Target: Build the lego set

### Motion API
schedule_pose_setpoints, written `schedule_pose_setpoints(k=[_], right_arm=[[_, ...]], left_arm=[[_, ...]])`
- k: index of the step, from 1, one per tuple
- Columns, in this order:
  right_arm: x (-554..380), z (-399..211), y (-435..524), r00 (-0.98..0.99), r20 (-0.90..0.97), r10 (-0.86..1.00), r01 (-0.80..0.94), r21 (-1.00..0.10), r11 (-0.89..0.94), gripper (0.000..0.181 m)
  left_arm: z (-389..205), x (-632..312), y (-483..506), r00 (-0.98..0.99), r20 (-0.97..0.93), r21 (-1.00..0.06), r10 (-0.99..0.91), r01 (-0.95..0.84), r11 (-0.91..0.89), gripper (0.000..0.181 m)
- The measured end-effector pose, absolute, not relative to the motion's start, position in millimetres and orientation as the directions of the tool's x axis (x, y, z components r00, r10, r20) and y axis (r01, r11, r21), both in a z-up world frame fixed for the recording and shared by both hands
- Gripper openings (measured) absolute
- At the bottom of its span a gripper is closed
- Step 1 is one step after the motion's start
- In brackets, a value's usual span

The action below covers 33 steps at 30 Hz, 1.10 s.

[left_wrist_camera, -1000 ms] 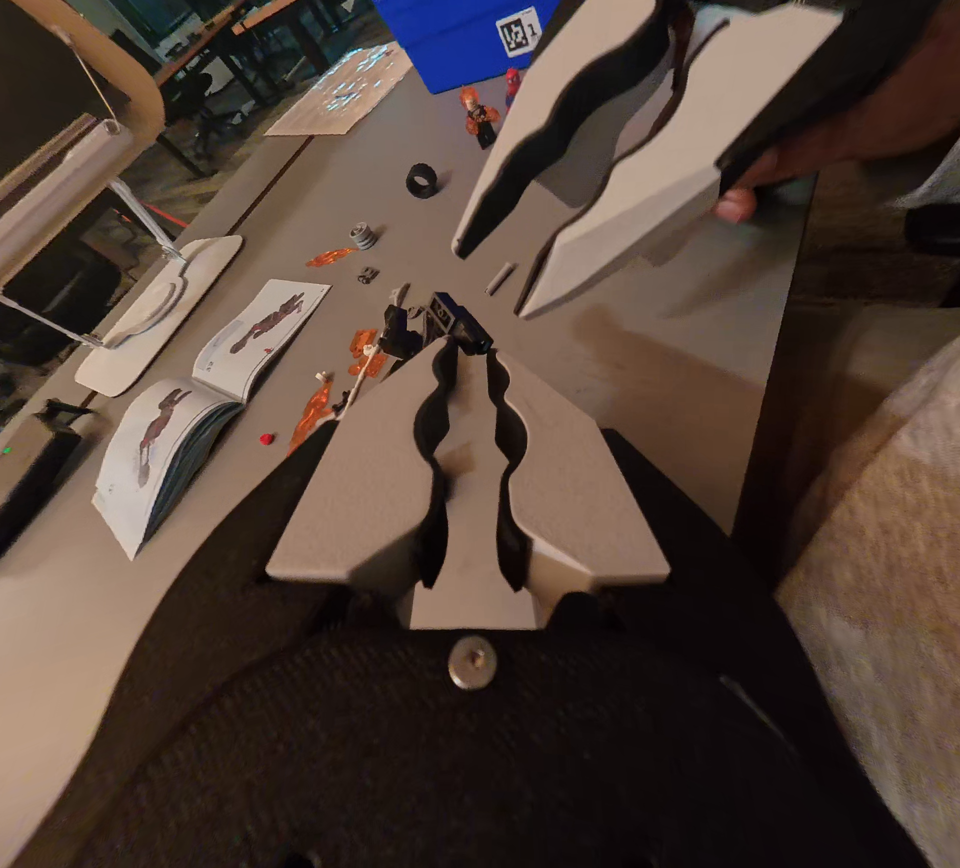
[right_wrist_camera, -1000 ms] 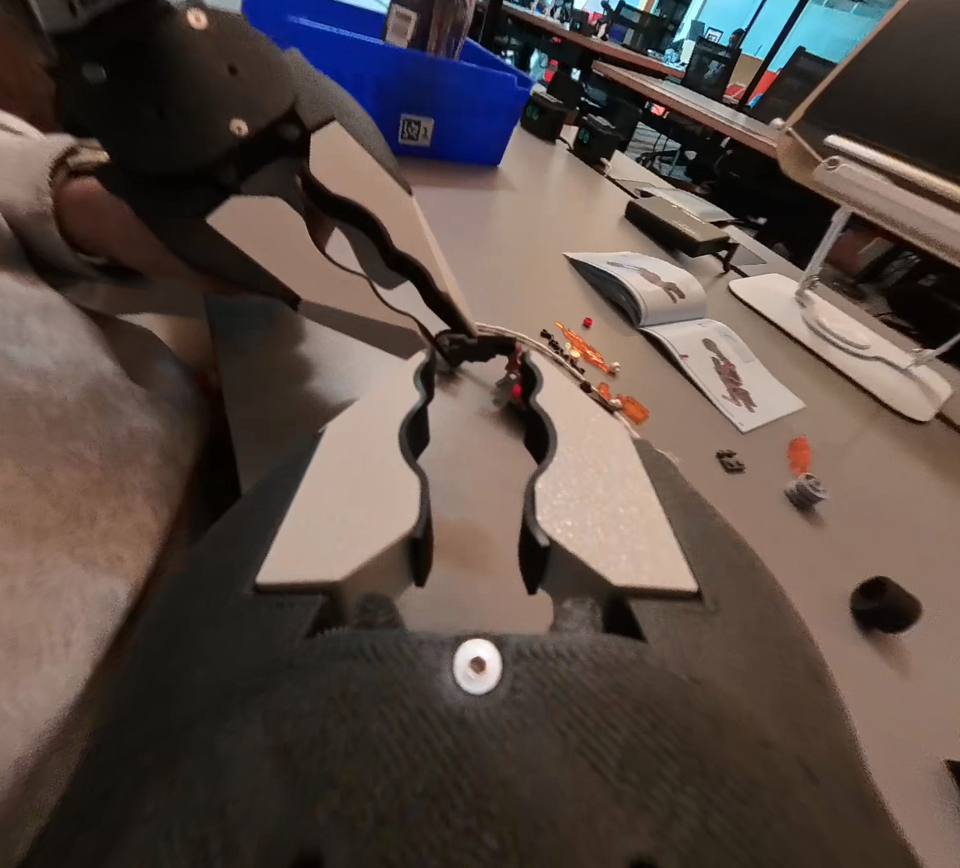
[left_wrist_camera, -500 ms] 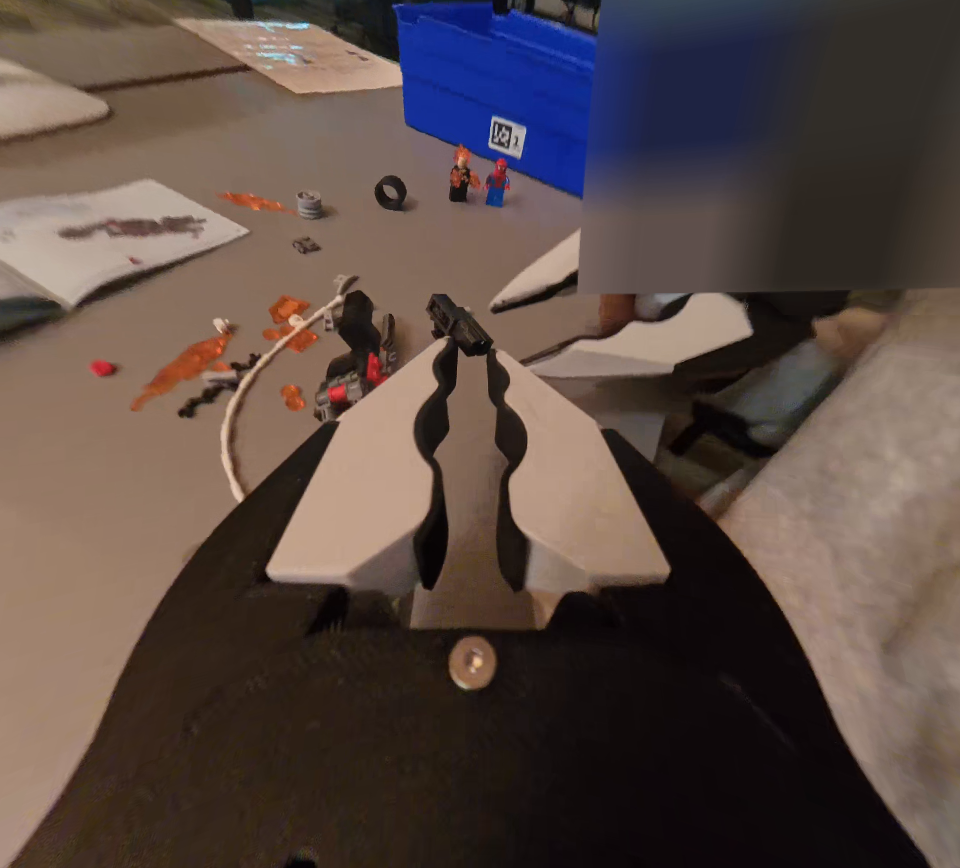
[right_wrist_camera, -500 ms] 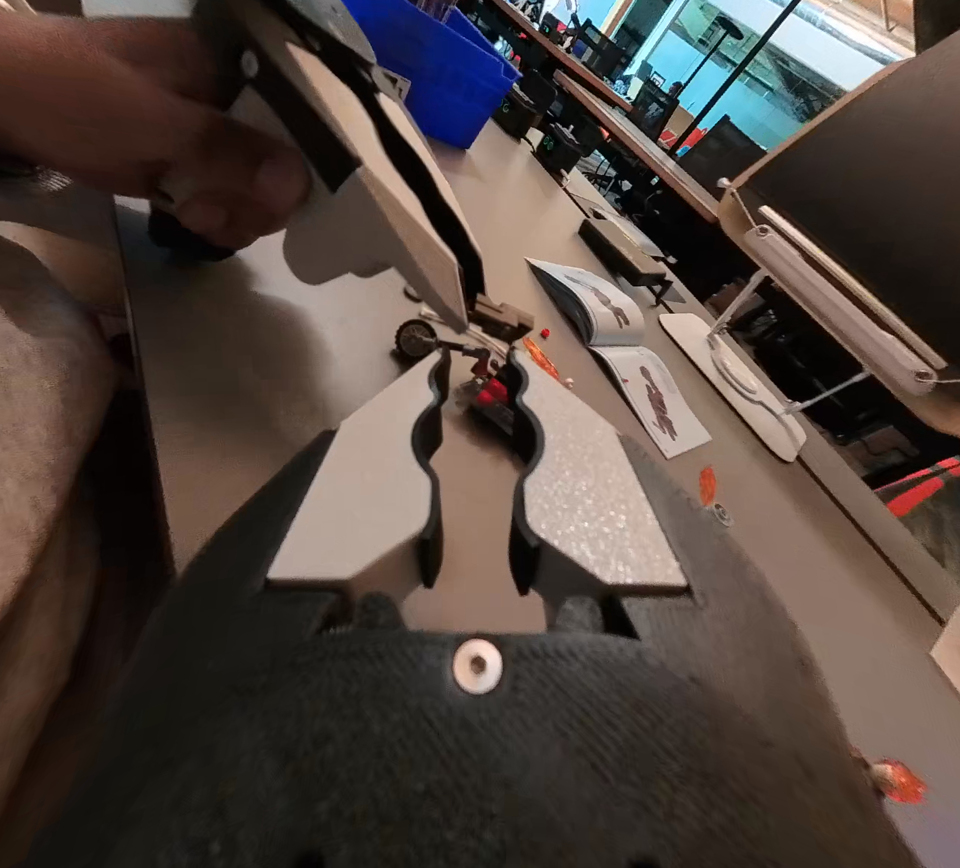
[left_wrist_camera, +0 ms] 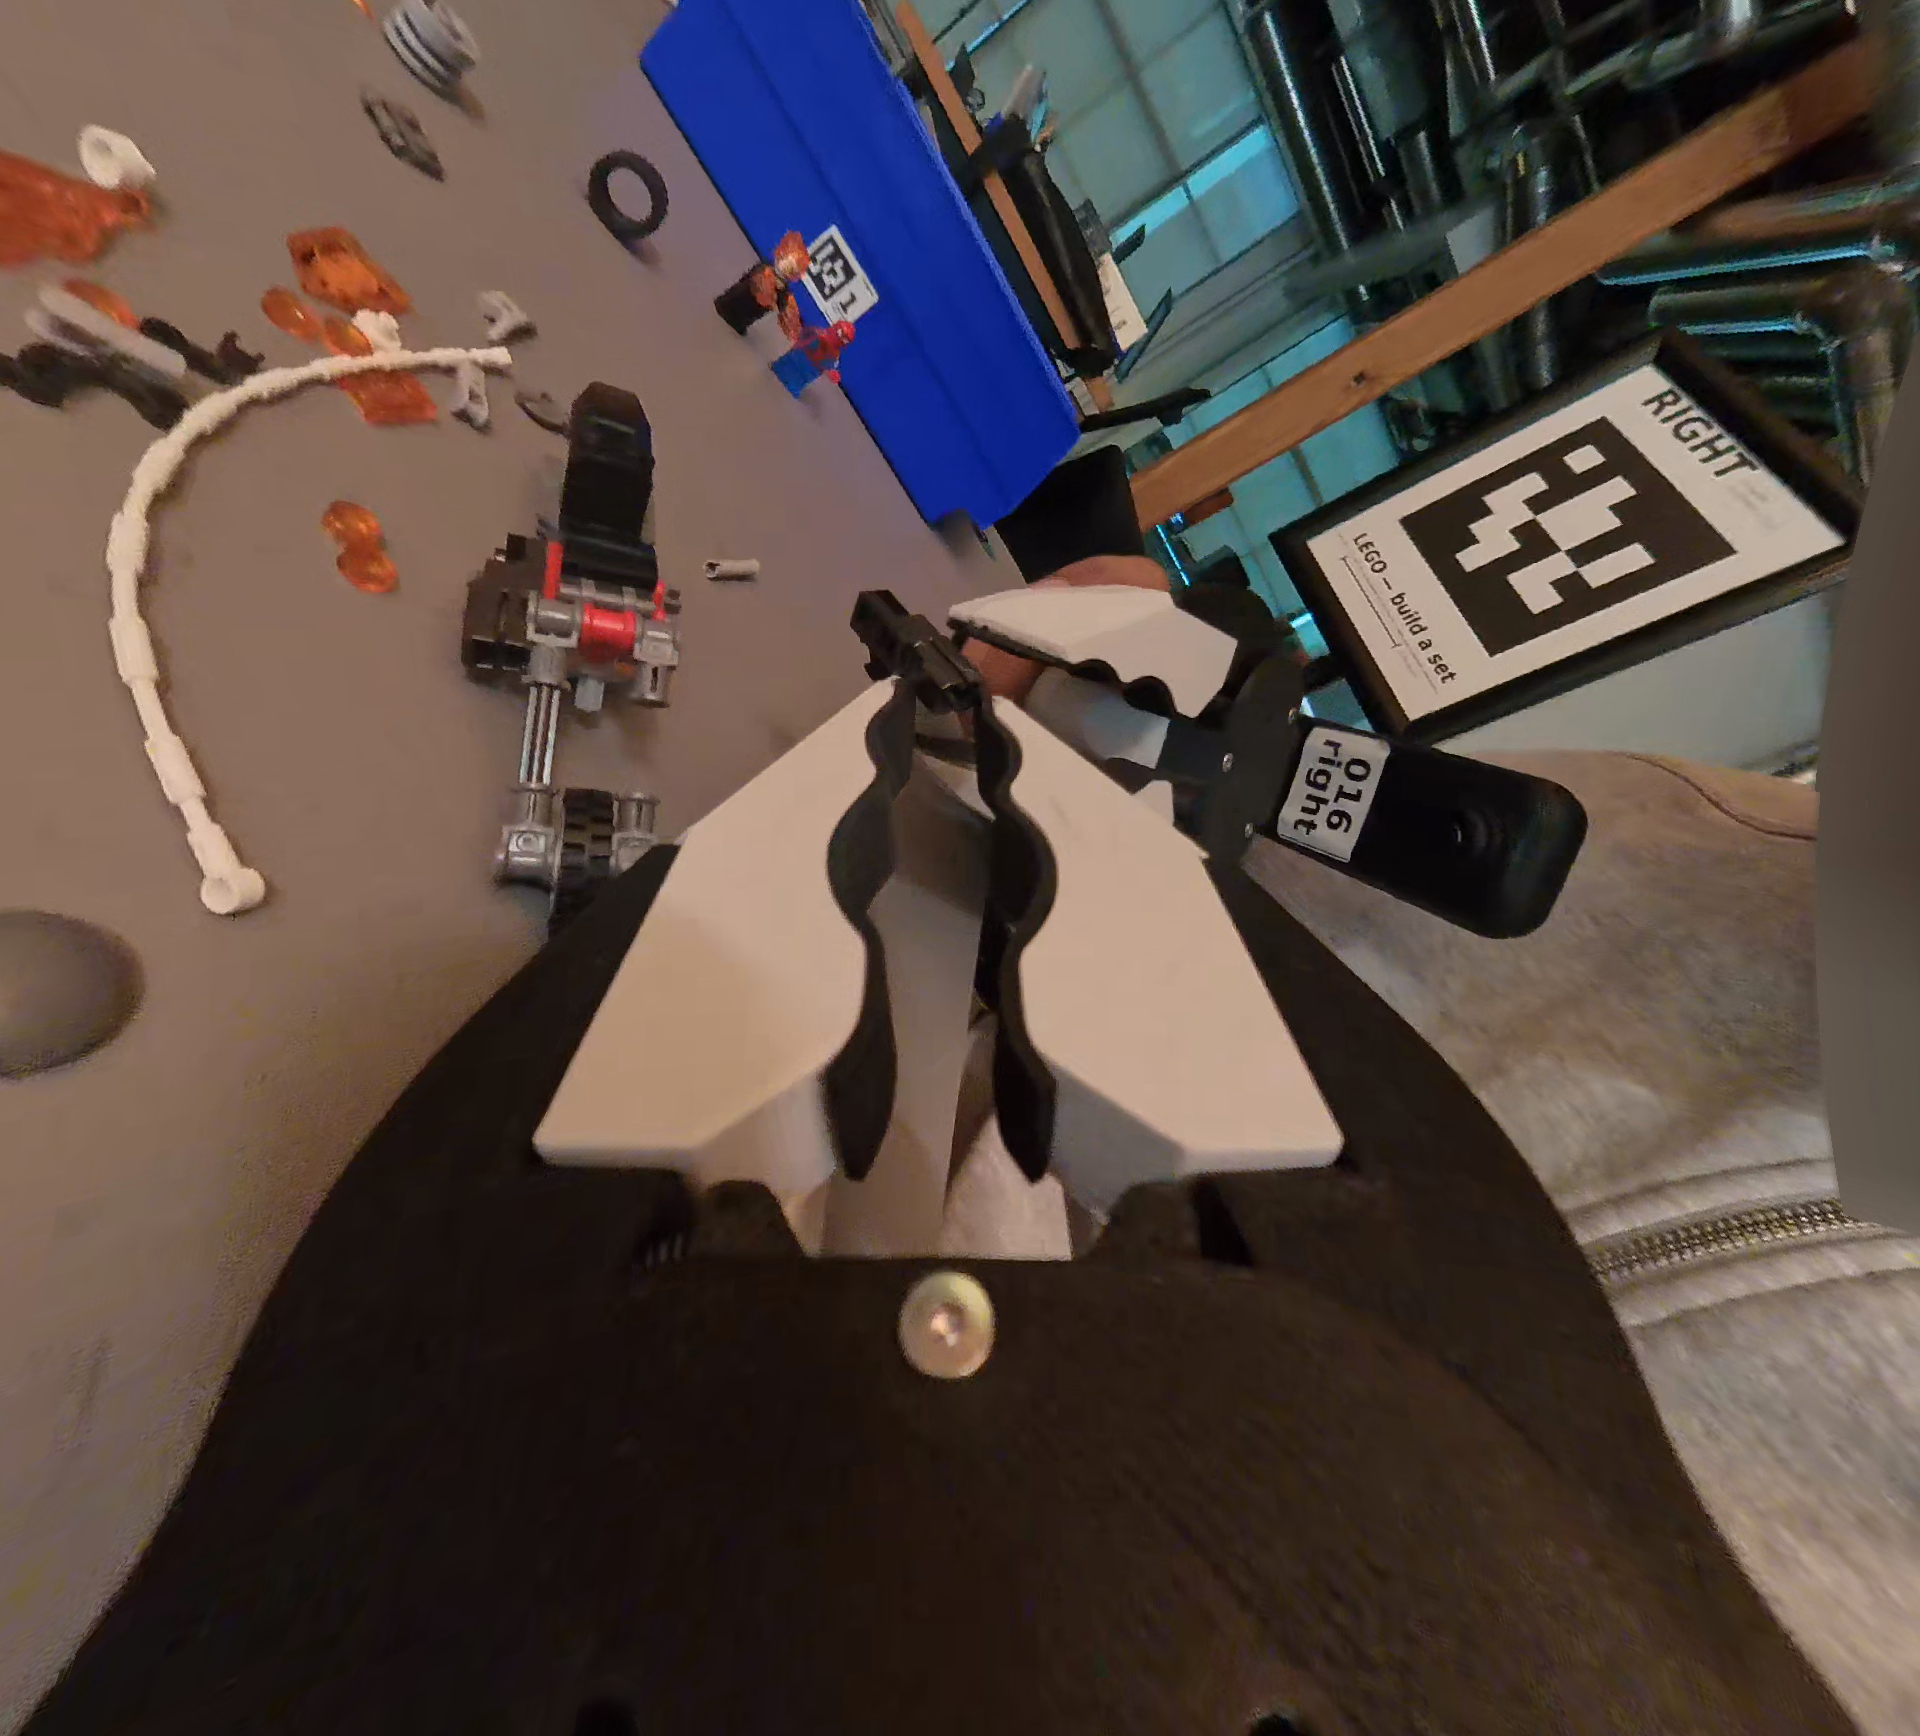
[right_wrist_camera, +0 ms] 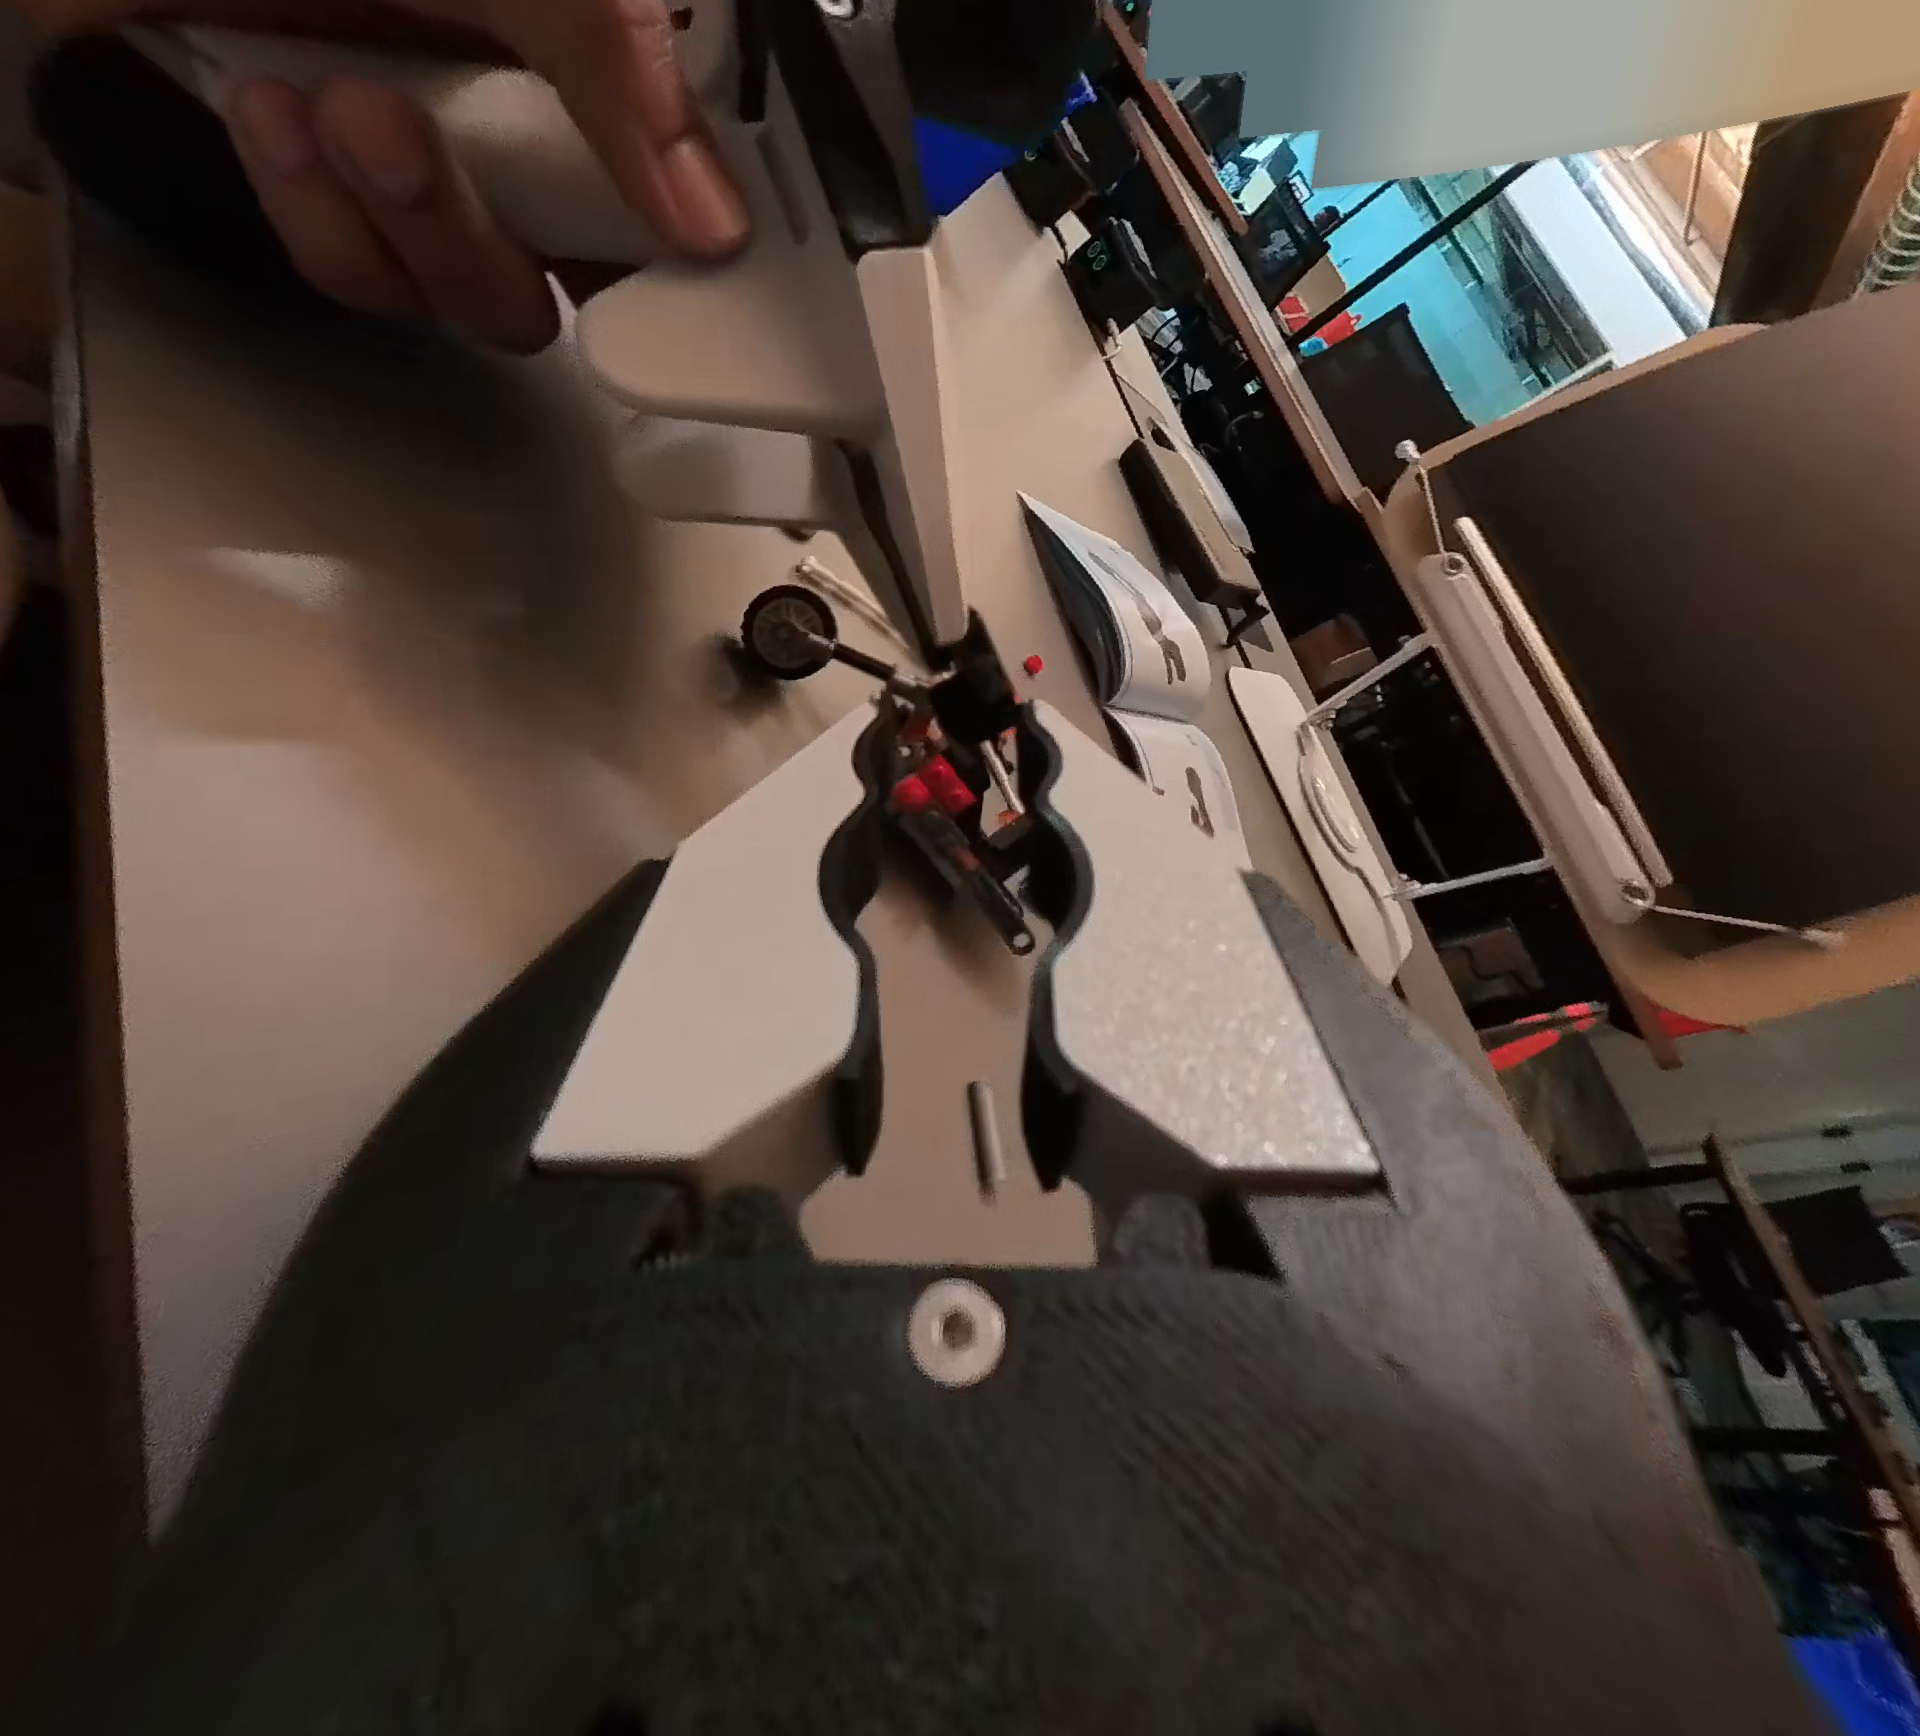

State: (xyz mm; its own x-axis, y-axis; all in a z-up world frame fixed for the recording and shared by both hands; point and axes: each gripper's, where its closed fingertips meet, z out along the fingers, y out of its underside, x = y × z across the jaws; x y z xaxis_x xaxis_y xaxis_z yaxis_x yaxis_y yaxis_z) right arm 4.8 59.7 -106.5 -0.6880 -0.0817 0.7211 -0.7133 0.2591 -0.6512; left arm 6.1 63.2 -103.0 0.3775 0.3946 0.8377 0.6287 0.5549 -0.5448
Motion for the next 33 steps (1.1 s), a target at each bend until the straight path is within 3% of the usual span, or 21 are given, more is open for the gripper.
schedule_pose_setpoints(k=[15, 19, 29, 33], right_arm=[[9, -111, 55, -0.567, 0.803, -0.184, -0.816, -0.517, 0.257, 0.01], [5, -112, 54, -0.538, 0.821, -0.188, -0.833, -0.484, 0.268, 0.005], [-8, -132, 50, -0.485, 0.836, -0.256, -0.856, -0.393, 0.337, 0.005], [-16, -144, 49, -0.424, 0.845, -0.325, -0.872, -0.283, 0.4, 0.006]], left_arm=[[-108, 9, 70, 0.372, 0.845, -0.529, 0.385, 0.689, 0.495, 0.009], [-104, 9, 69, 0.395, 0.83, -0.553, 0.394, 0.677, 0.486, 0.022], [-114, 2, 53, 0.366, 0.704, -0.67, 0.609, 0.627, 0.397, 0.027], [-124, -5, 35, 0.315, 0.522, -0.761, 0.792, 0.591, 0.266, 0.046]])
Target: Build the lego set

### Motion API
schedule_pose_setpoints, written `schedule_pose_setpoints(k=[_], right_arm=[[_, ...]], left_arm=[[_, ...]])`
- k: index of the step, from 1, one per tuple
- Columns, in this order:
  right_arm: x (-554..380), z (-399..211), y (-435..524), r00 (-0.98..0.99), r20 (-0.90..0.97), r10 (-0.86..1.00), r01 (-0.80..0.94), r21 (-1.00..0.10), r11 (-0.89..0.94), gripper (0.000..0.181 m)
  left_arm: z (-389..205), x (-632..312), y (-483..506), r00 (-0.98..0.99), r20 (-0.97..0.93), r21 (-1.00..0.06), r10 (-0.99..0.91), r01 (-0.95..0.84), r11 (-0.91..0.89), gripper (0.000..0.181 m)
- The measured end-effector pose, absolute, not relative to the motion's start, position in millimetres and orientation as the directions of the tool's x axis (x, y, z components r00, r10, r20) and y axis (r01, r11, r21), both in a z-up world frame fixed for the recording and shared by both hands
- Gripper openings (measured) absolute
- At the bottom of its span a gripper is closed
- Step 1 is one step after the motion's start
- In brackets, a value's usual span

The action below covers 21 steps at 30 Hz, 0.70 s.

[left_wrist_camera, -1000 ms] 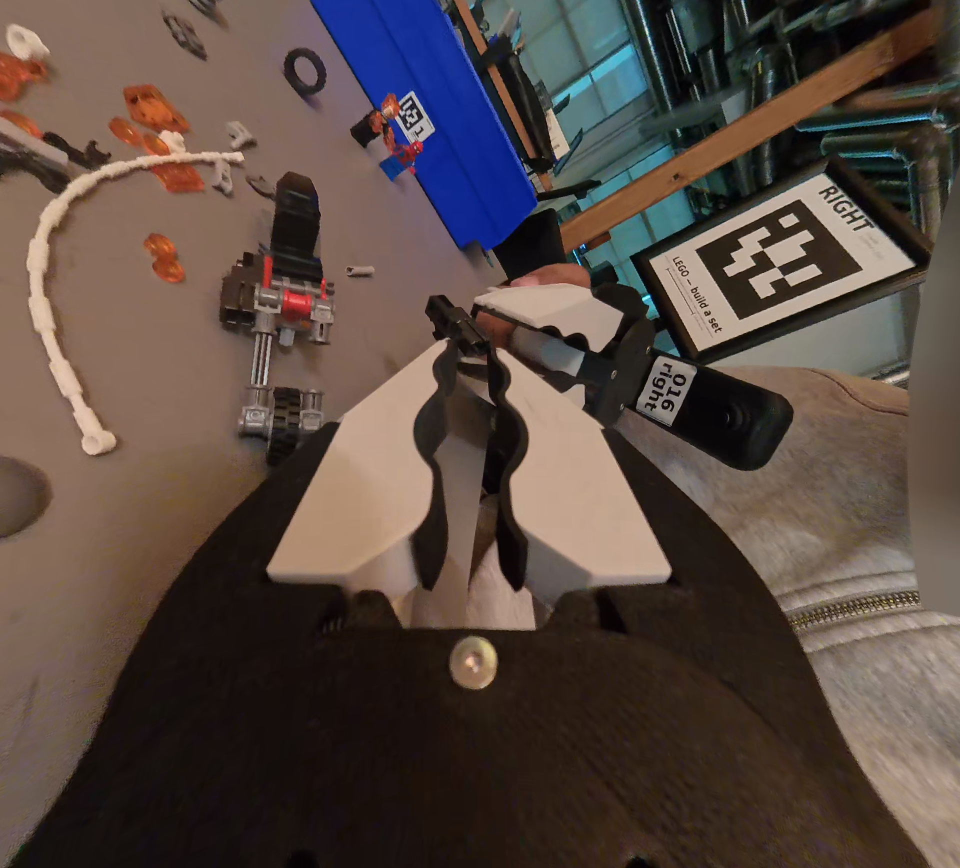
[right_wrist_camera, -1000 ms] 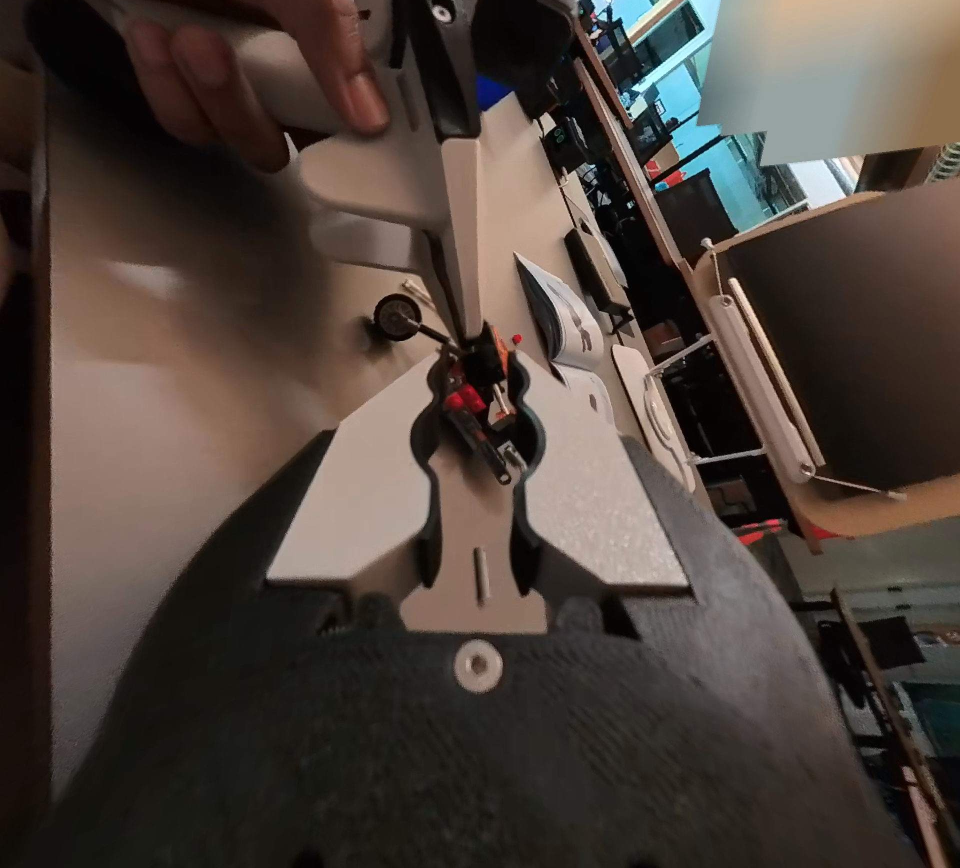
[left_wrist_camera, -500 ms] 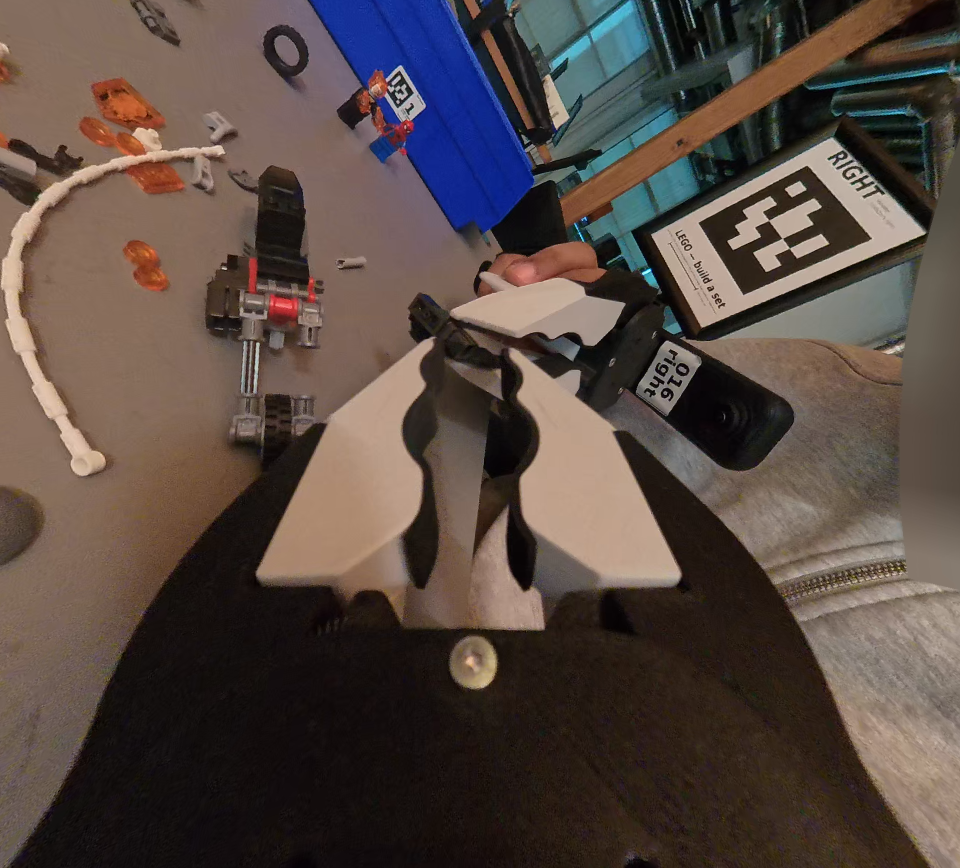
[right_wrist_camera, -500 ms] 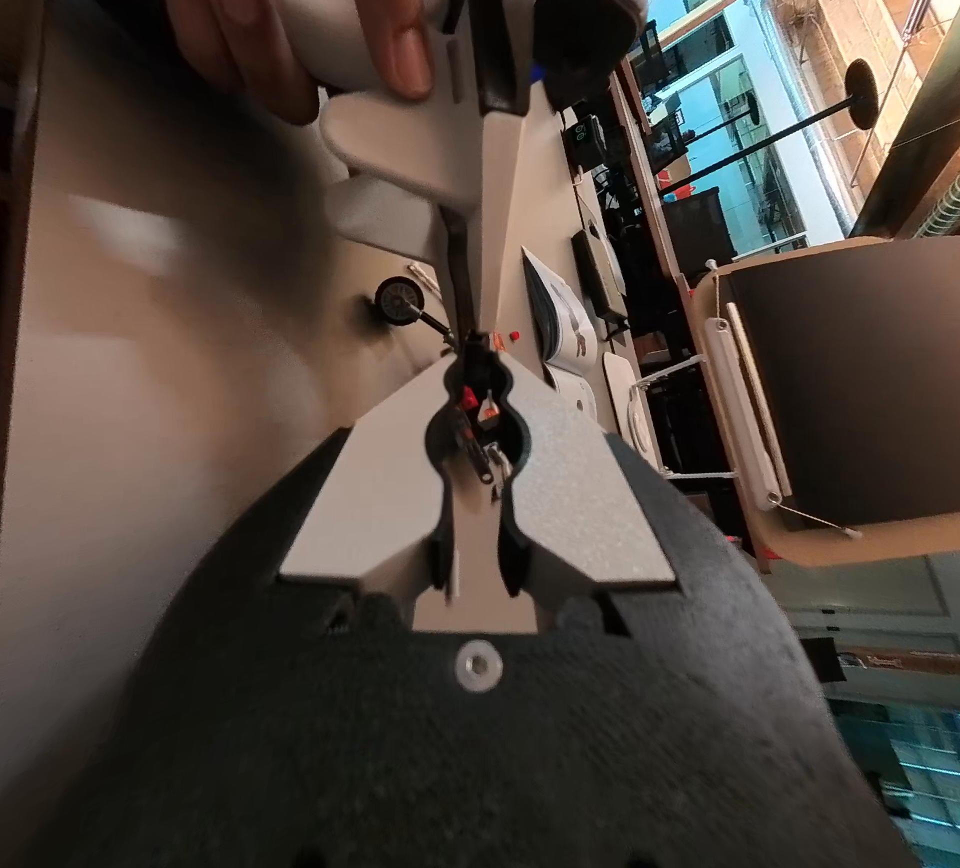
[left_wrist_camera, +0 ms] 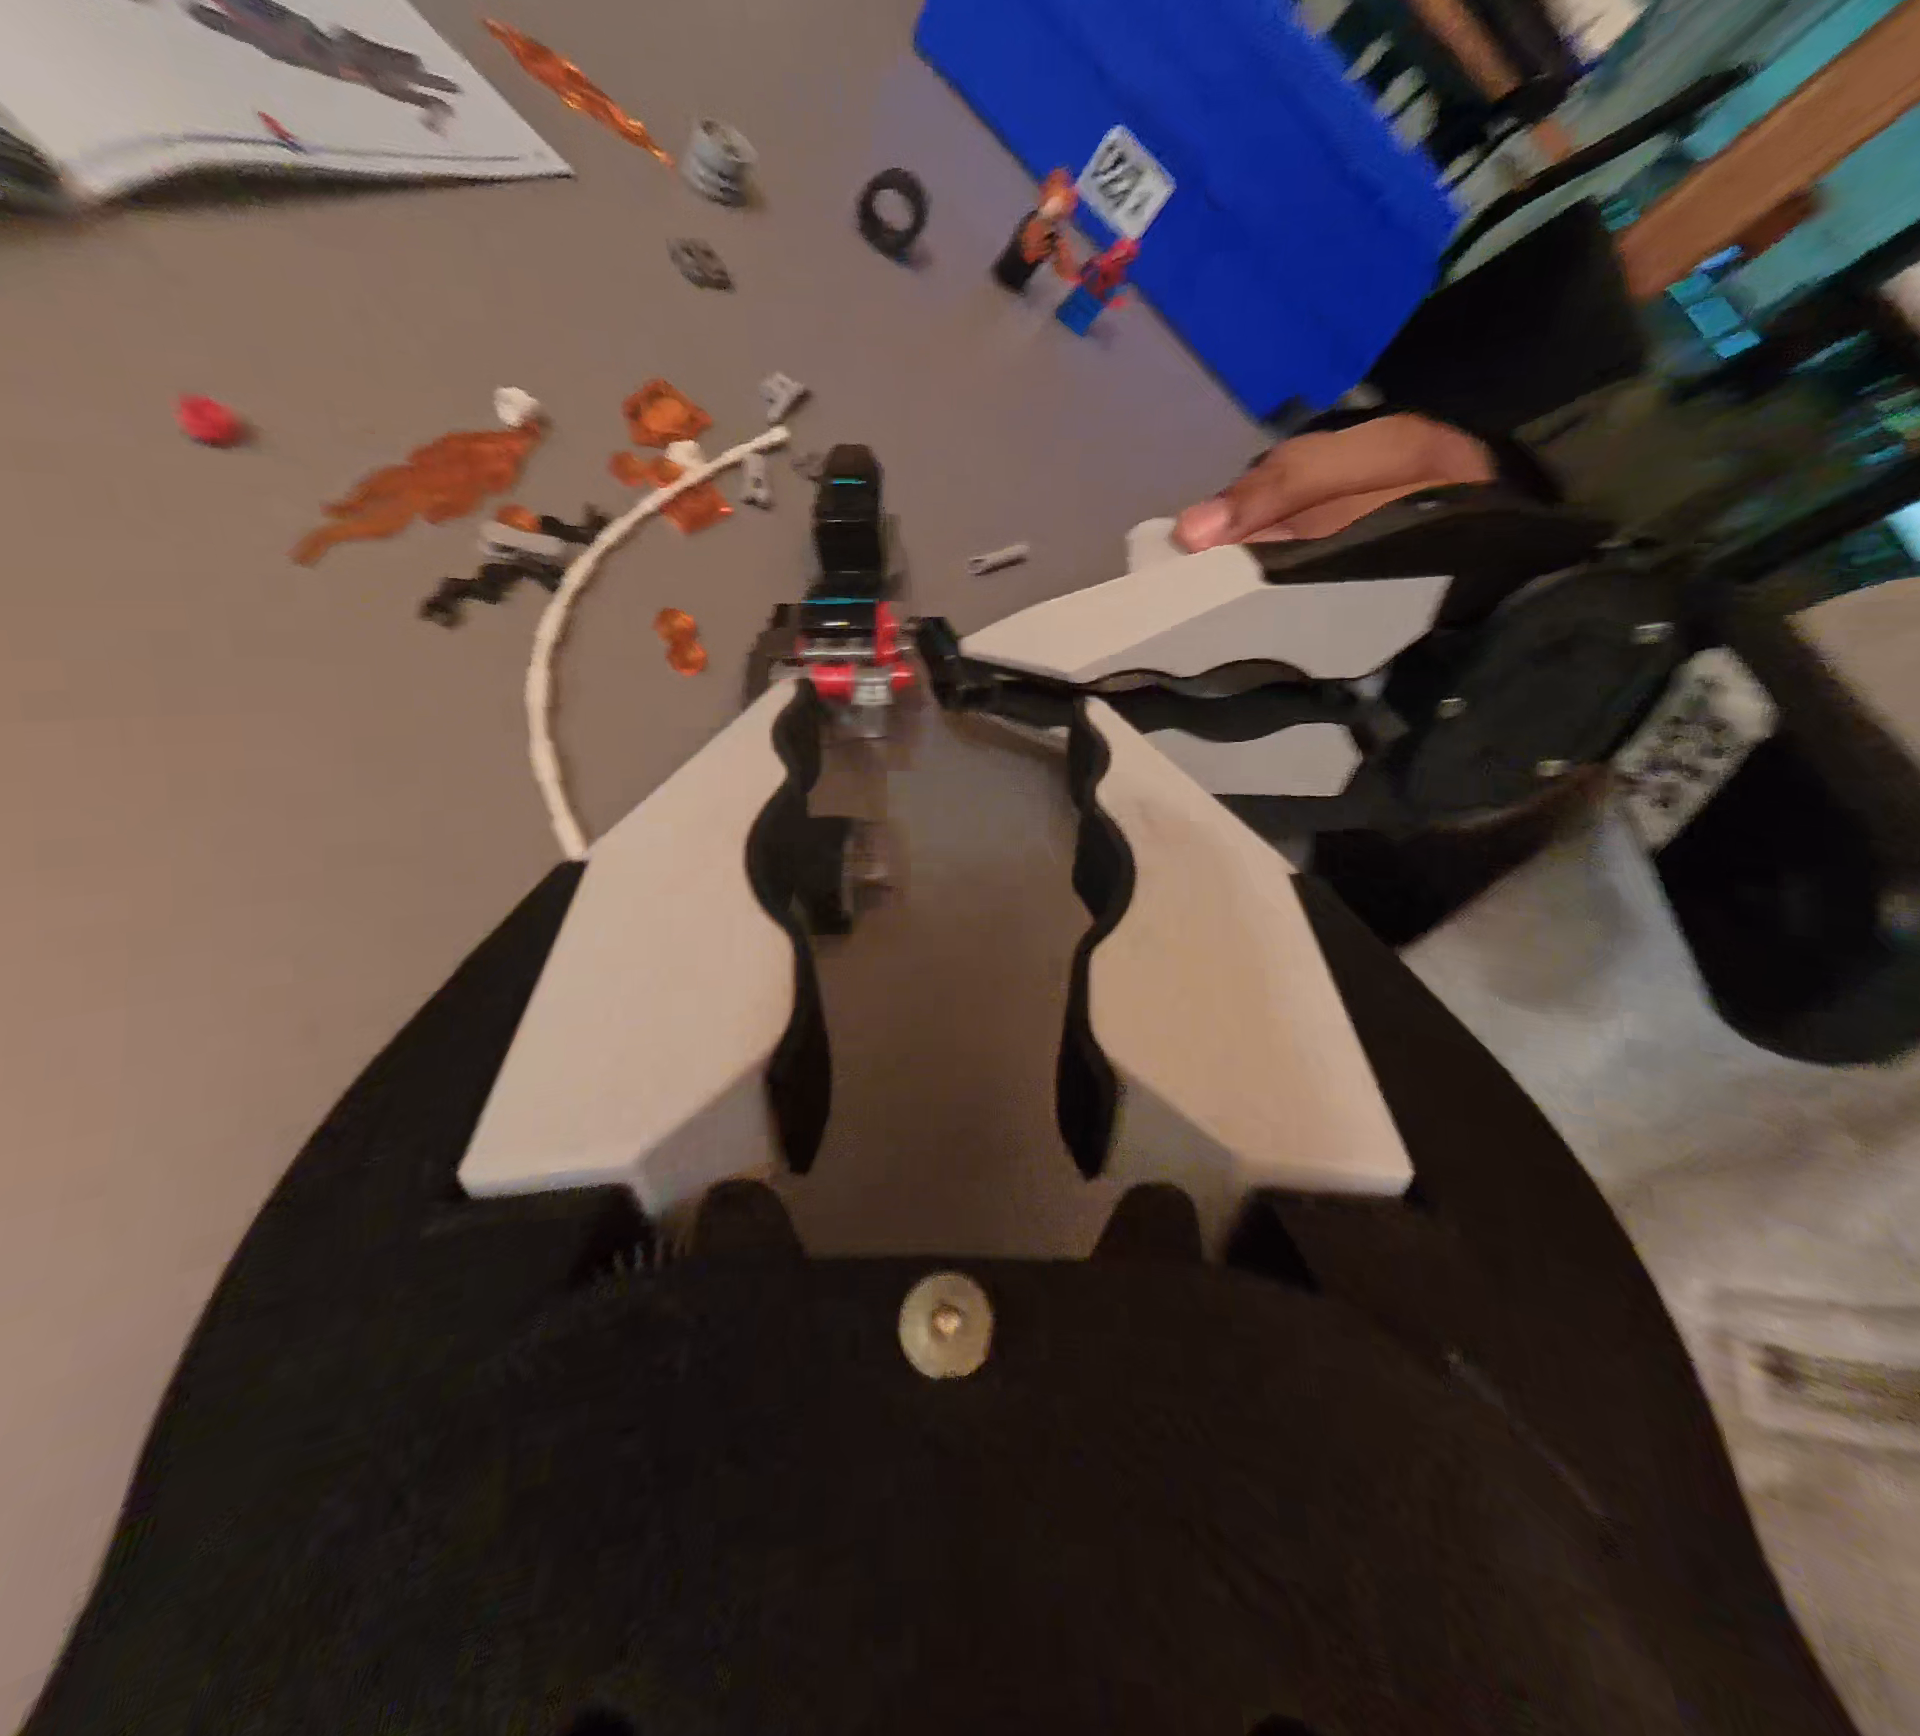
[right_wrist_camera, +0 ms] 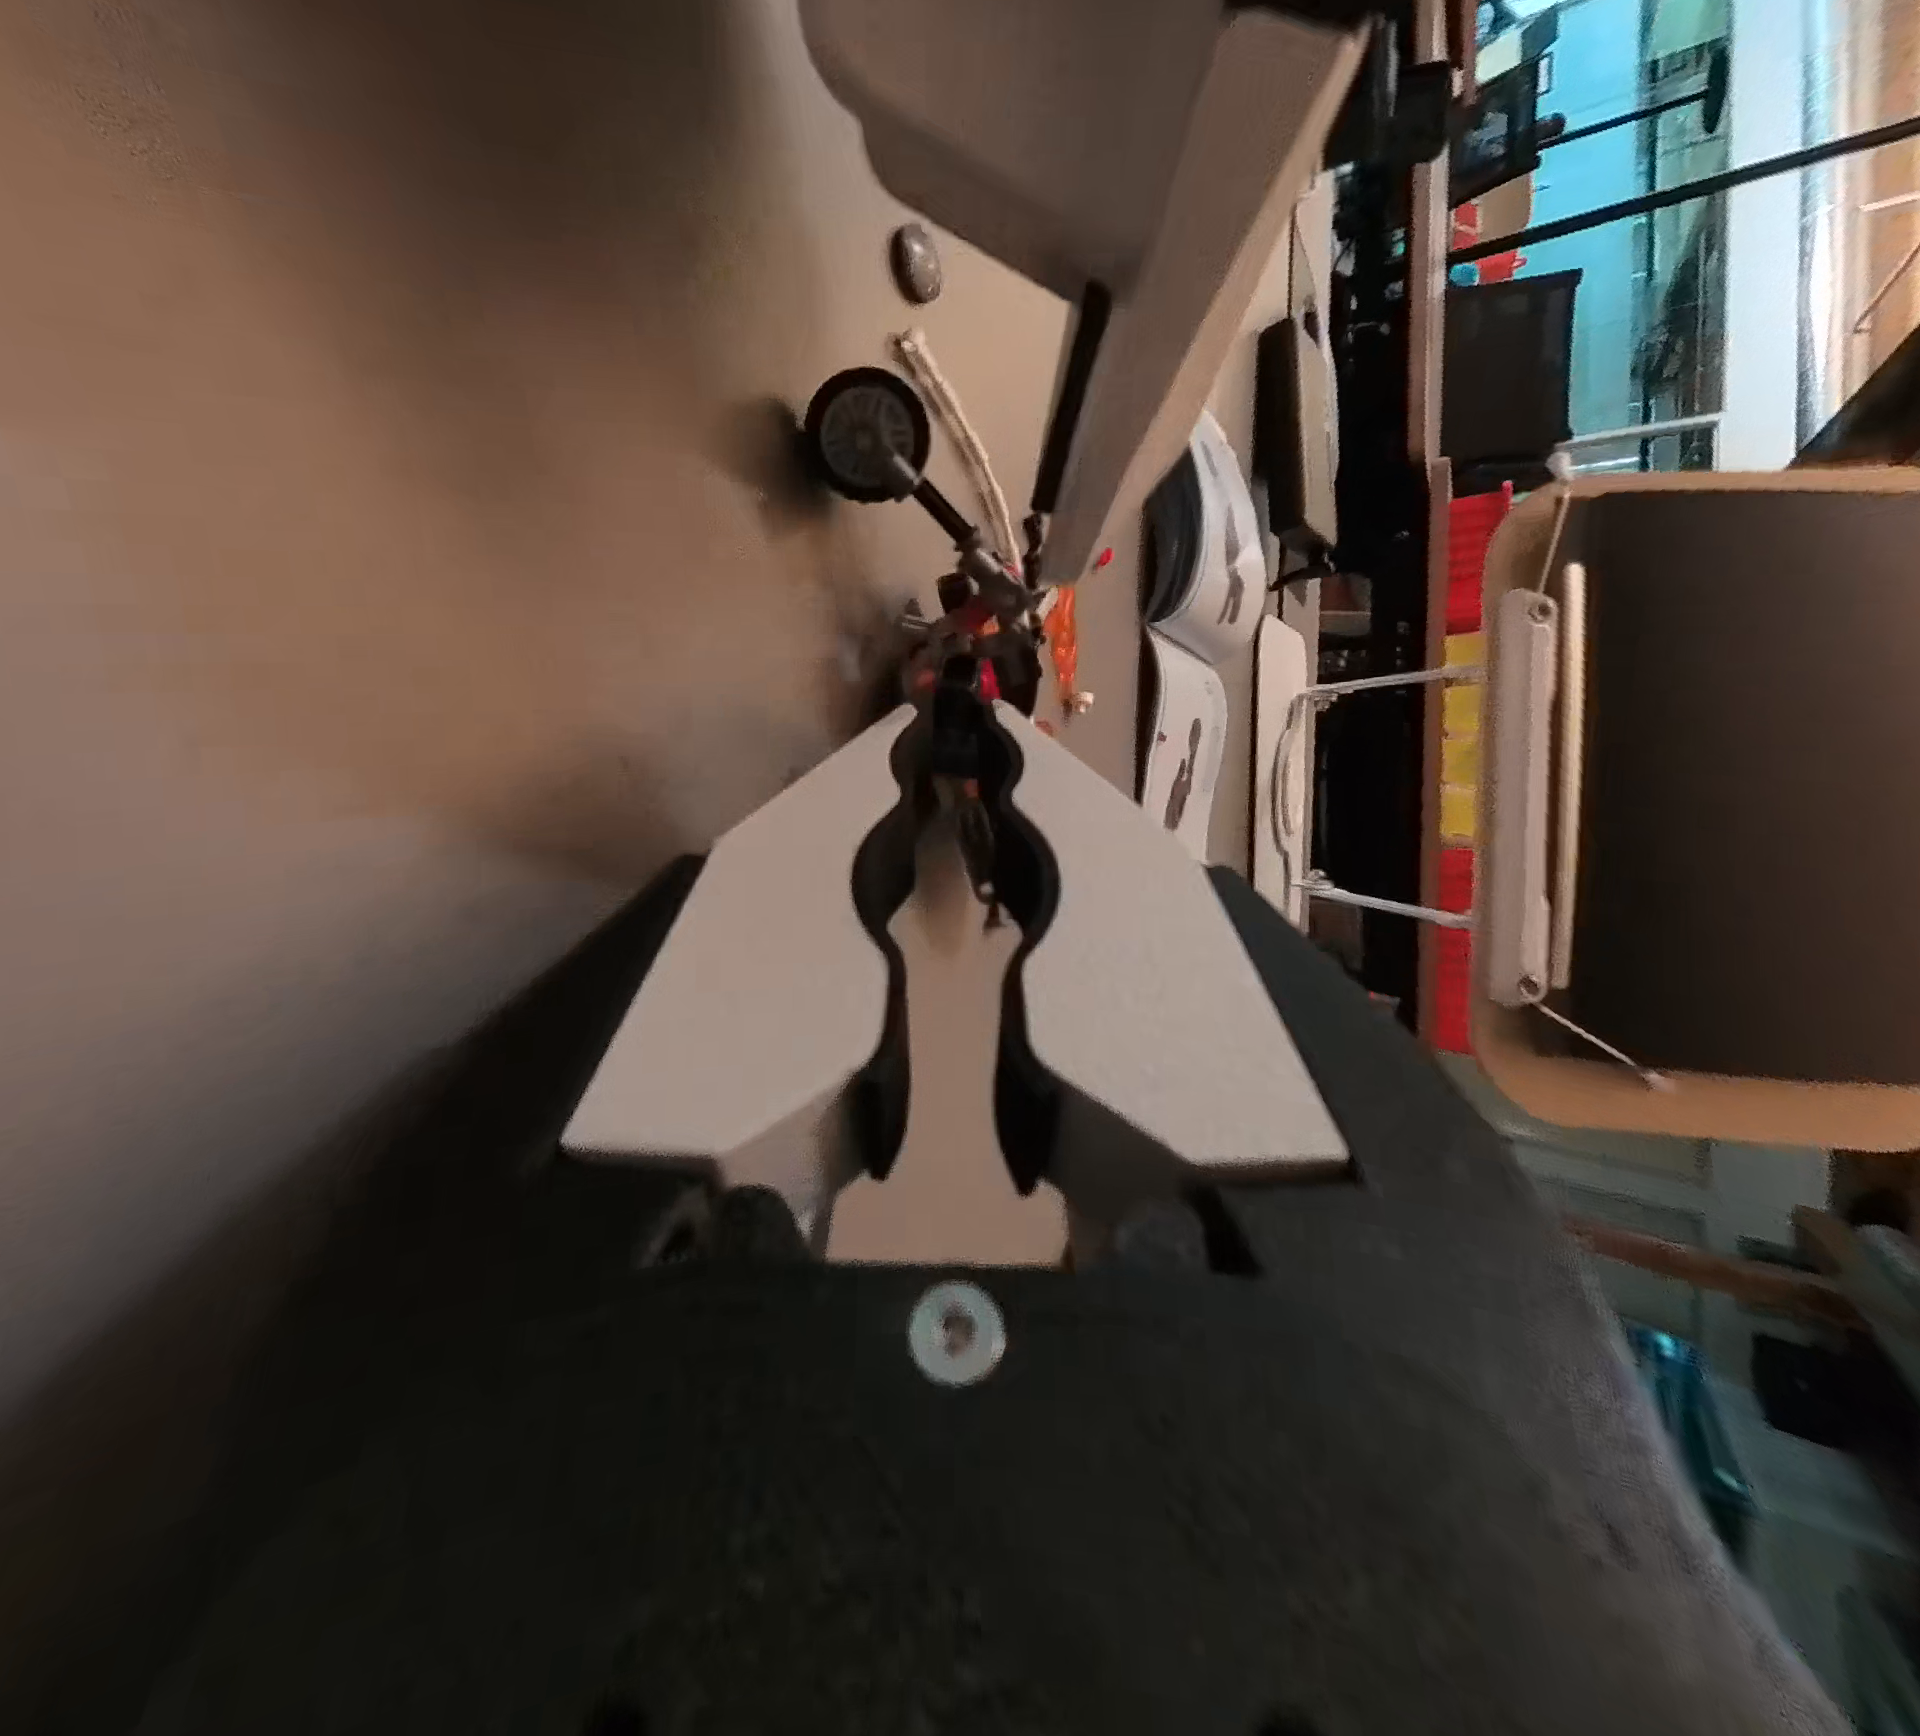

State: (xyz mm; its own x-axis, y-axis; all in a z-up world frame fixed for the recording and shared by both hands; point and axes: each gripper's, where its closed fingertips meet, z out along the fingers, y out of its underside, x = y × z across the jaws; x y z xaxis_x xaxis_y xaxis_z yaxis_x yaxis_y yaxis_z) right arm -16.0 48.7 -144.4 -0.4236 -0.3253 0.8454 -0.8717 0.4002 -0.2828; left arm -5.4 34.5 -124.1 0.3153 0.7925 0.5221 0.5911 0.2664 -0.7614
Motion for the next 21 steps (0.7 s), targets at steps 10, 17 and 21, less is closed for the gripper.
schedule_pose_setpoints(k=[10, 17, 21], right_arm=[[-20, -145, 42, -0.339, 0.836, -0.431, -0.896, -0.148, 0.418, 0.005], [-23, -144, 39, -0.291, 0.839, -0.46, -0.916, -0.105, 0.388, 0.006], [-25, -149, 36, -0.277, 0.836, -0.473, -0.923, -0.095, 0.372, 0.006]], left_arm=[[-154, -19, 33, 0.319, 0.392, -0.72, 0.863, 0.69, 0.073, 0.072], [-154, -24, 33, 0.353, 0.47, -0.696, 0.809, 0.712, 0.093, 0.07], [-150, -25, 38, 0.373, 0.56, -0.676, 0.74, 0.722, 0.148, 0.064]])
